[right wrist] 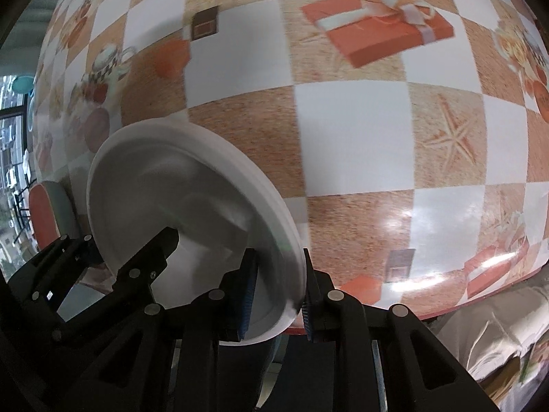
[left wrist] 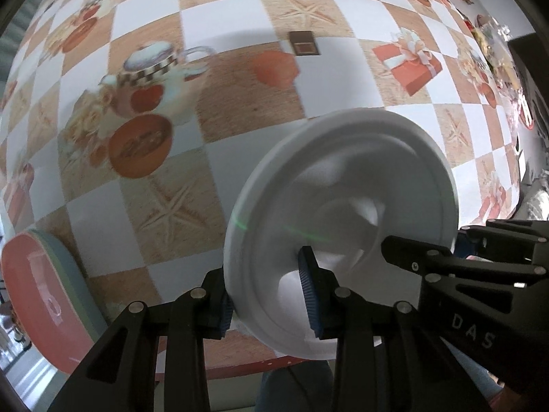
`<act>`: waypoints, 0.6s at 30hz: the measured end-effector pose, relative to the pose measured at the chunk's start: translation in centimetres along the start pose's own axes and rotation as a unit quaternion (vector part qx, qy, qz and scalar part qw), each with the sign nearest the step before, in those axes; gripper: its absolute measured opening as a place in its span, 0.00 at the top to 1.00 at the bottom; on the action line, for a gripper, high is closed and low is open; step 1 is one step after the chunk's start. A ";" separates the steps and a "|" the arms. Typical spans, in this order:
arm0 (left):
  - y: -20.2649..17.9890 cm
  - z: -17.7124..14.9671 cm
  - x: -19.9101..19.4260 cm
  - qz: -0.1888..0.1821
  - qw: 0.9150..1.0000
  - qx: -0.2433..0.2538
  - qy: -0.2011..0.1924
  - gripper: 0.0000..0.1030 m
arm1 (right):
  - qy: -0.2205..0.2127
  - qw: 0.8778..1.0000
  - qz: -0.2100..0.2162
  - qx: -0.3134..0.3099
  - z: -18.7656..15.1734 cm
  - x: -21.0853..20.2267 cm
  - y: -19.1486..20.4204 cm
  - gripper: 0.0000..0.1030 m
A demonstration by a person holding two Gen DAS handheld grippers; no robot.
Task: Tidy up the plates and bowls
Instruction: 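Close the right gripper on the white plate rim while the left gripper holds it, then carry the white plate with both grippers over the pink plate stack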
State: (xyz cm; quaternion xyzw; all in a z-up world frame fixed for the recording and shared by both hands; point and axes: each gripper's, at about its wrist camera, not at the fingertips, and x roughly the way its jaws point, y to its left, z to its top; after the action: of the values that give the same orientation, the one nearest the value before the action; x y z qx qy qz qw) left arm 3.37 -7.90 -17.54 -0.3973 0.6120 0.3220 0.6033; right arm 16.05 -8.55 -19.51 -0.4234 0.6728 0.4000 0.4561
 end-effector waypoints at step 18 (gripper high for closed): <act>4.1 -2.7 0.1 0.005 0.997 -0.079 -0.014 0.62 | 0.006 0.997 -0.021 -0.080 1.6 2.2 9.4 0.76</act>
State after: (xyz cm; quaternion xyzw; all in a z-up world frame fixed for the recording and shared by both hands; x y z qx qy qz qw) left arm -1.48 -8.35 -17.79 -0.4359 0.5779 0.3783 0.5770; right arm 7.22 -4.49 -20.57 -0.4755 0.6323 0.4400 0.4249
